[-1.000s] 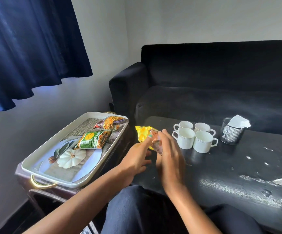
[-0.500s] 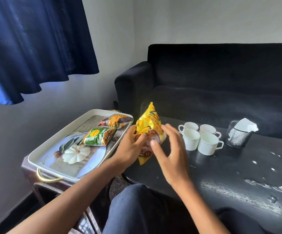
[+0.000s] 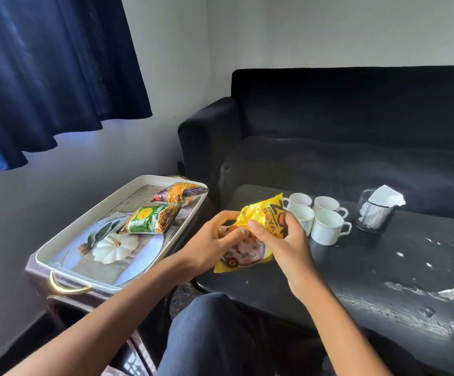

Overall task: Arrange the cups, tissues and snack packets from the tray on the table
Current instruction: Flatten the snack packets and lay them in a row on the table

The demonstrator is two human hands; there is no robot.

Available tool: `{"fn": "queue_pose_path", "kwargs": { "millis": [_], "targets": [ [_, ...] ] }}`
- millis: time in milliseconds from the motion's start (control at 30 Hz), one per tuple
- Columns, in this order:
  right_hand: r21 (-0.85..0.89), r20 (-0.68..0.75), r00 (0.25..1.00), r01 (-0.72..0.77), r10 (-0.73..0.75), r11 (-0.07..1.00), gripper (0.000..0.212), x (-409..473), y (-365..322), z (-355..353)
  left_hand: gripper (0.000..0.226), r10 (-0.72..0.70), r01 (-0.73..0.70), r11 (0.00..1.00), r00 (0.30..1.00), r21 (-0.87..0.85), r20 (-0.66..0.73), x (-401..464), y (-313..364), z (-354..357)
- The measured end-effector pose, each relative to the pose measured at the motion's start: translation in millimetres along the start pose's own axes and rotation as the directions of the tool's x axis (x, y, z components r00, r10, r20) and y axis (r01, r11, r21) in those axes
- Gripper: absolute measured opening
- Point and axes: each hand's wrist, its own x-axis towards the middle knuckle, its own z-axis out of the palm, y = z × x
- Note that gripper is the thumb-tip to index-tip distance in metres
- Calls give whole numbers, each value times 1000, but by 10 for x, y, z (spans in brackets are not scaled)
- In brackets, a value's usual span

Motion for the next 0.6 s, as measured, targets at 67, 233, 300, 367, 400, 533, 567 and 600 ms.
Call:
{"fn": "queue_pose_path", "kwargs": {
  "millis": [67, 233, 300, 367, 400, 533, 567, 600],
  "targets": [
    [-5, -79, 997, -9, 8, 1000, 59, -4, 9, 22, 32, 22, -21, 1000, 994, 12, -106, 29, -28, -1],
    [-29, -171, 985, -23, 17, 999, 52, 5, 44, 52, 19, 223, -166, 965, 926, 201, -303, 79, -58, -4],
    [-46, -184, 983, -18, 9, 999, 56, 2, 52, 51, 15, 305, -185, 918, 895, 351, -325, 71, -63, -1],
    [-63, -187, 982, -13, 1, 998, 52, 6, 58, 50, 14, 371, -196, 863, 871, 465, -322, 68, -66, -4],
    [-76, -189, 982, -10, -5, 997, 50, 6, 61, 53, 13, 400, -204, 835, 862, 511, -310, 70, -68, -5],
    [-105, -213, 977, -24, 1, 994, 61, 5, 84, 70, 9, 498, -221, 730, 820, 647, -282, 91, -63, 3],
    [-95, -221, 975, -24, 2, 995, 61, 4, 84, 75, 8, 507, -224, 728, 813, 649, -288, 93, -56, 3],
    [-74, -231, 973, -23, 5, 997, 58, 7, 85, 77, 6, 503, -228, 744, 809, 628, -304, 93, -46, 6]
  ]
}}
